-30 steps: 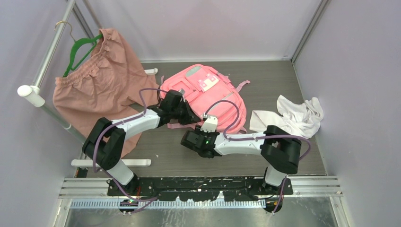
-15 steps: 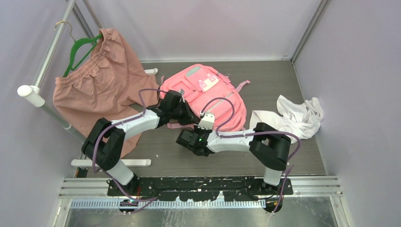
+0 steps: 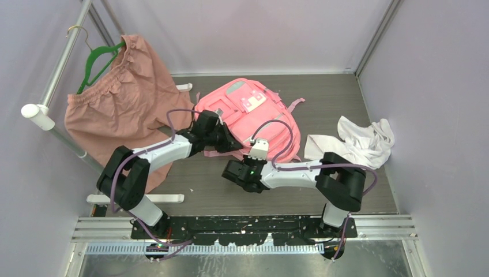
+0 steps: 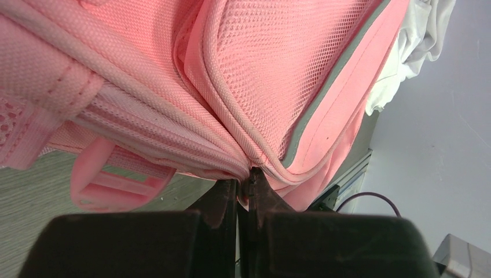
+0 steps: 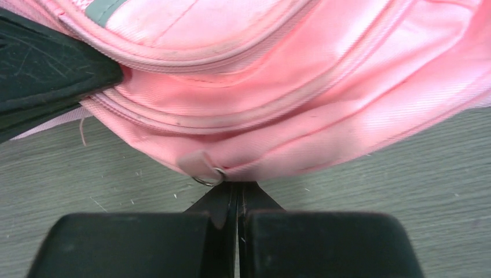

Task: Pack the student bag
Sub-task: Zip the student bag at the center of the board.

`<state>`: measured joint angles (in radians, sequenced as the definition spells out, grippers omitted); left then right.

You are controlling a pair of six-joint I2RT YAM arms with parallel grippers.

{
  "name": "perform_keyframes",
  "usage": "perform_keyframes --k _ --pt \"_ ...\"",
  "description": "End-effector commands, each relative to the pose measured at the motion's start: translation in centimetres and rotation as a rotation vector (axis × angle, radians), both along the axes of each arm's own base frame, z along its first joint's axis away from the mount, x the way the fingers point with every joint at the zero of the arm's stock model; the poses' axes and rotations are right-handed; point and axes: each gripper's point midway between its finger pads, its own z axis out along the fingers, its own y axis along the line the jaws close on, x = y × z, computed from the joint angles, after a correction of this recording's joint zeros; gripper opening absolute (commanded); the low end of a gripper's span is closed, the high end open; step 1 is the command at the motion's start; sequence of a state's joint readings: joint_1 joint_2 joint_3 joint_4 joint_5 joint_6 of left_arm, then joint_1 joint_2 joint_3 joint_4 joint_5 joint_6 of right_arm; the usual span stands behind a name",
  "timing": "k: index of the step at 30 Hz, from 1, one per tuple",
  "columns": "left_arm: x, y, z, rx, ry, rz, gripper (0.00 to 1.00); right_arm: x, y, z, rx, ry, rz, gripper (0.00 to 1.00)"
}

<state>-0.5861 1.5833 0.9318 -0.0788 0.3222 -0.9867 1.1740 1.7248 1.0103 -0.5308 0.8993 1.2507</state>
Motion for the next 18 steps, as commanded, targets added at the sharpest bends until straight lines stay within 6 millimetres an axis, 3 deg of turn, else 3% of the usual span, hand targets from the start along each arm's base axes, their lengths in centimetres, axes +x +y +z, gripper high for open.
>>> perform_keyframes --k 1,8,11,13,16,18 --pt "-0.2 -0.5 3.5 -0.093 -0.084 -0.066 0.0 -0.1 -0.5 2.9 0.071 -0.043 0.02 0.01" --pt "0.4 1.7 3.3 -0.082 -0.081 -0.031 0.0 -2.1 -3.0 3.4 0.118 -0.012 0.066 0.01" --pt "0.3 2.1 3.6 -0.085 -0.092 -0.027 0.0 -2.8 -1.6 3.8 0.151 0.015 0.178 0.01" --pt "0.3 2.0 3.9 -0.097 -0.1 -0.035 0.0 -2.8 -0.4 4.3 0.185 0.015 0.209 0.12" --pt "0.2 1.5 4.0 -0.114 -0.09 -0.055 0.0 -2.4 1.1 5.0 0.227 -0.005 0.194 0.4" --pt "-0.1 0.9 4.1 -0.143 -0.075 -0.082 0.0 -2.1 2.2 4.9 0.233 -0.012 0.18 0.42"
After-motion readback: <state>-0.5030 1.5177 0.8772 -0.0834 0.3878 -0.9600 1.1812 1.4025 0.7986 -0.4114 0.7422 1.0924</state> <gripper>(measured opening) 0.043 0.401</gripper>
